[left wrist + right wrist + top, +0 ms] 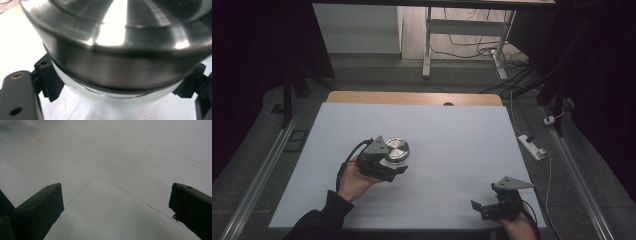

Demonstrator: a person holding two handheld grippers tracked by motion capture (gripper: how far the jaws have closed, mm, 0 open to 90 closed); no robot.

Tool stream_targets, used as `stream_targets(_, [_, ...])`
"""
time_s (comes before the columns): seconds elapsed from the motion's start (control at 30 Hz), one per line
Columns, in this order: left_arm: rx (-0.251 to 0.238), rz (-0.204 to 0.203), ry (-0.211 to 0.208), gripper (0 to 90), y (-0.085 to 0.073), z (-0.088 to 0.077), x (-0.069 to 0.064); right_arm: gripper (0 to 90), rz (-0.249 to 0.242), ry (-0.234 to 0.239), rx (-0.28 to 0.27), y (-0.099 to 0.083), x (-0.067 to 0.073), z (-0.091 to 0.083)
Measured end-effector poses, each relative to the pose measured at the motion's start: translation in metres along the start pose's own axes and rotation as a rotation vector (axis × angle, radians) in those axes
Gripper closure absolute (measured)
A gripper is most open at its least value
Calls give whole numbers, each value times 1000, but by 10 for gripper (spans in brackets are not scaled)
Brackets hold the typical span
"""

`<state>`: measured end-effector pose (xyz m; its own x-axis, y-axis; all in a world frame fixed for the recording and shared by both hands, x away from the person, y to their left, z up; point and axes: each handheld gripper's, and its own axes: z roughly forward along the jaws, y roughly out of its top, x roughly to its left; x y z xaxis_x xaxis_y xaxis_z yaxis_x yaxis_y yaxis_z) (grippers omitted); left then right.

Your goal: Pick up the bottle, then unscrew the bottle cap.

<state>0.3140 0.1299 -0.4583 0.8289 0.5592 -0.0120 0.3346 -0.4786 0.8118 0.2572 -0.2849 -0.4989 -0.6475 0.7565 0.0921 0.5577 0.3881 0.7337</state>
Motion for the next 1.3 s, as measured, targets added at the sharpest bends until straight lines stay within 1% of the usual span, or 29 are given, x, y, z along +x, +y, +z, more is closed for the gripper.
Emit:
stream_targets(0.3, [-2,-3,-32,153,2,1,-10,0,0,0,0,0,0,0])
stream_targets(0.5, [-5,9,-51,153,5,3,-19,0,-1,2,-1,0,0,0])
stream_targets(0.6, [-6,13,-54,153,5,4,-21,0,-3,4,-1,0,0,0])
stream_targets(0.9, [-10,12,-60,153,4,4,-24,0,0,17,-15,1,0,-1])
stream_targets(1.0, [-8,11,-61,153,3,5,-25,0,6,40,-20,1,0,-2])
stream_targets(1.03, [-7,12,-61,153,3,5,-25,0,2,47,-19,1,0,-1])
stream_targets(1.13, [-7,10,-64,153,2,5,-25,0,-10,50,-12,2,1,-1])
stream_targets(1.3, [-6,9,-62,153,1,6,-25,0,-34,60,-26,5,5,-1])
